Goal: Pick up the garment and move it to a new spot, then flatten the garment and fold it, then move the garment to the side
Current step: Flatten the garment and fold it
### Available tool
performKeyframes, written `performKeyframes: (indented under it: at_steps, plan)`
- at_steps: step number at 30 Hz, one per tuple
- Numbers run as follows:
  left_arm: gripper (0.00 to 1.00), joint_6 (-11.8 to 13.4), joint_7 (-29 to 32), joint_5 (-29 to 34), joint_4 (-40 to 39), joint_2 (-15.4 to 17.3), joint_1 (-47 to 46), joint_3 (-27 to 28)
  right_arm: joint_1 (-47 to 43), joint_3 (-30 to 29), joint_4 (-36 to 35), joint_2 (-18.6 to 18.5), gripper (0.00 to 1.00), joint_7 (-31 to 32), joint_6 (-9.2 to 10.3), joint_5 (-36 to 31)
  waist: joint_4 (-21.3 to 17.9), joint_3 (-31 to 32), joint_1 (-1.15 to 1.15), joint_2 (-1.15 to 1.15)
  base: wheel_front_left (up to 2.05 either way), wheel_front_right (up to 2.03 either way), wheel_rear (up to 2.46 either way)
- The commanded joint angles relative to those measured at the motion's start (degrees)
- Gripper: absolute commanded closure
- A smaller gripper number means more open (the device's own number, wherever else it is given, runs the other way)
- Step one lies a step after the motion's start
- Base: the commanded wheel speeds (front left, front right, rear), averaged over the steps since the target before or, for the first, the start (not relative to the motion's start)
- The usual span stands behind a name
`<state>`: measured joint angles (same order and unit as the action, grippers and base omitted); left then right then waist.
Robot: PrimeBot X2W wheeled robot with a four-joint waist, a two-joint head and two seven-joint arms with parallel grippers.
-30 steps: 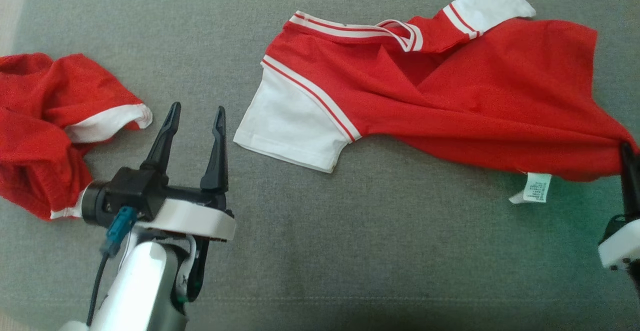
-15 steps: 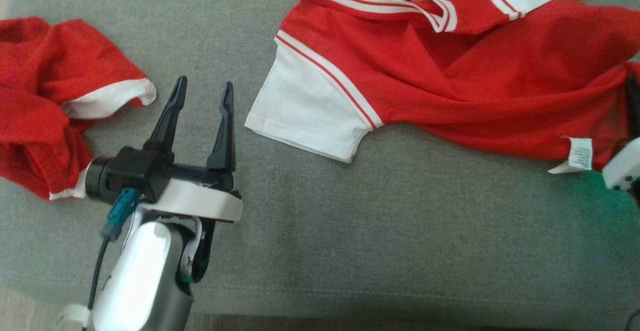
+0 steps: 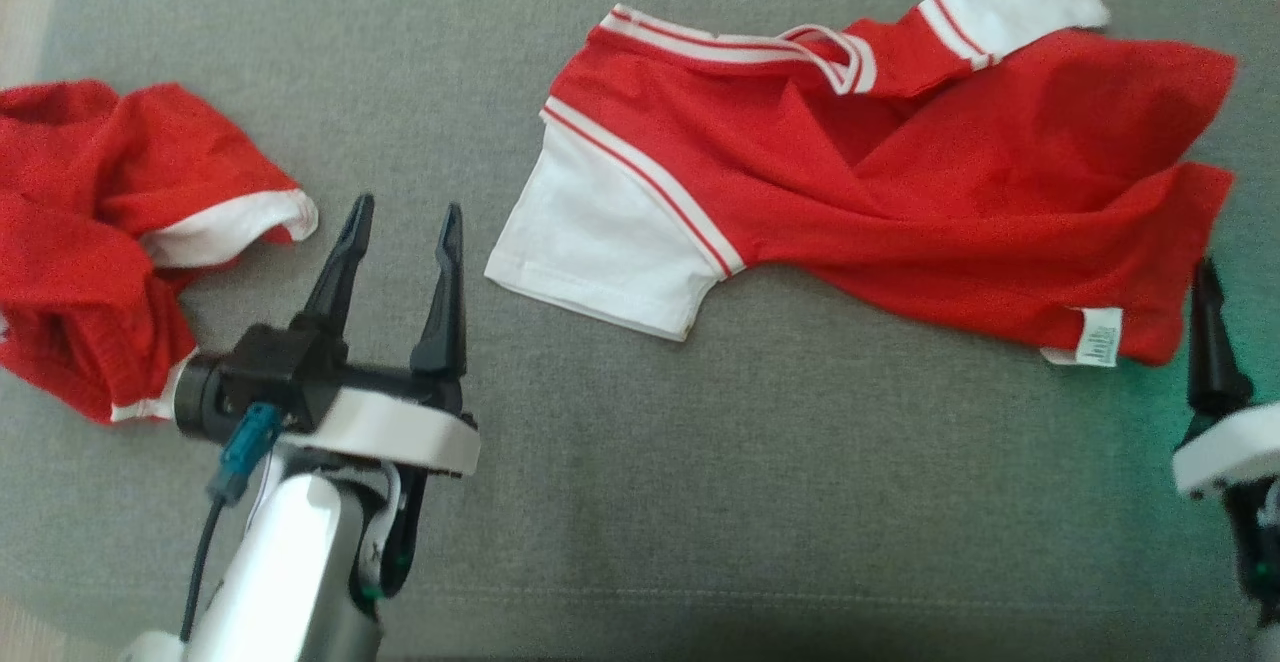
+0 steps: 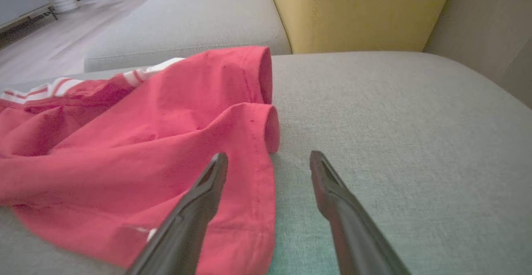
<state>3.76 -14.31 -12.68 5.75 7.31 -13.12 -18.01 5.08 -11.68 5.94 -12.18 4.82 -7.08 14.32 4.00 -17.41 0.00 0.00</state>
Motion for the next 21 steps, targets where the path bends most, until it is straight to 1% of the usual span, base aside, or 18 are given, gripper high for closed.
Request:
performKeyframes:
  at_steps: [1,5,10,14,21]
  plan:
    - [0.0,0.33,-0.69,0.28,-1.6,1.15,-0.28,2.1,0.07,0.86,-3.81,-0.21,0.0,-1.01,-0.41,-0.85,-0.72,1.23,0.0,0.0,0.0,0.0,0.0]
    - [0.0,0.71,-0.69,0.03,-1.57,1.6,1.4,2.52,-2.72,3.08,-10.62,2.37,0.0,-2.74,-0.41,-2.67,-1.35,3.29,0.0,0.0,0.0,0.0,0.0]
    - [0.0,1.25,-0.5,-0.29,-1.67,2.08,3.46,2.68,-5.0,8.54,-16.55,4.95,0.0,-2.63,-0.41,-4.31,-1.72,5.68,0.0,0.0,0.0,0.0,0.0]
    - [0.0,1.62,0.02,-0.48,-1.8,2.25,4.73,2.46,-6.77,10.25,-18.27,6.28,0.0,-2.2,-0.41,-4.53,-1.64,7.3,0.0,0.0,0.0,0.0,0.0]
    - [0.0,2.08,0.87,-0.58,-2.39,2.83,5.82,2.21,-8.94,10.74,-19.76,7.63,0.0,-1.78,-0.41,-4.51,-1.65,8.25,0.0,0.0,0.0,0.0,0.0]
